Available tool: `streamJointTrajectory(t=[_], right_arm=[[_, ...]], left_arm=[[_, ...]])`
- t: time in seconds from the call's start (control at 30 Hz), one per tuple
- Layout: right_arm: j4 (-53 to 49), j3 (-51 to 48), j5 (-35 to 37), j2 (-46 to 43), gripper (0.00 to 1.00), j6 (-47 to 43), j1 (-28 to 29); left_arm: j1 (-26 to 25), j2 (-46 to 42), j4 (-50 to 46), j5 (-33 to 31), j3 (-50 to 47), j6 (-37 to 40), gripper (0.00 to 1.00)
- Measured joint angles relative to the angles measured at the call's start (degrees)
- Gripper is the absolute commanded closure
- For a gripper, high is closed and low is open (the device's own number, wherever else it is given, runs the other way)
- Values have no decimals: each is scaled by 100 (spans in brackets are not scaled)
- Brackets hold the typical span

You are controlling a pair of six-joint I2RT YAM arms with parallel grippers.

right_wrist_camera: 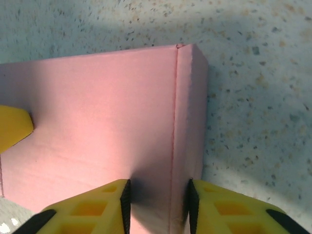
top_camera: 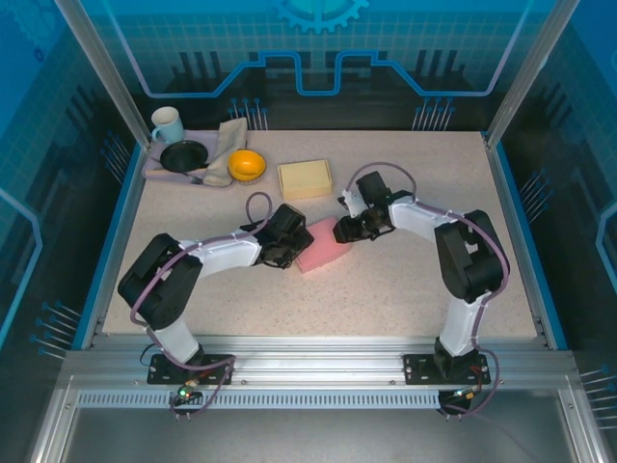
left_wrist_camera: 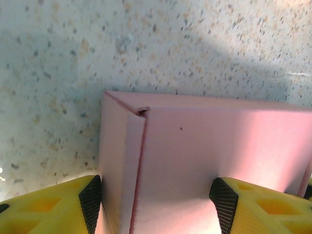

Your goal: Fold the paper box

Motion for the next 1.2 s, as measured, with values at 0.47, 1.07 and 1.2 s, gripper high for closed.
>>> streamJointTrajectory(t=[0.47,1.07,1.2], right_arm=[[975,-155,267,61,64,1652,339],[776,605,496,452,45,1687,306],[776,538,568,391,42,1687,304]], left_arm=[[957,719,-131,129,994,1552,33],[1154,1091,-262,319,1353,1847,21],[1209,1058,-350,313,1353,1980,18]])
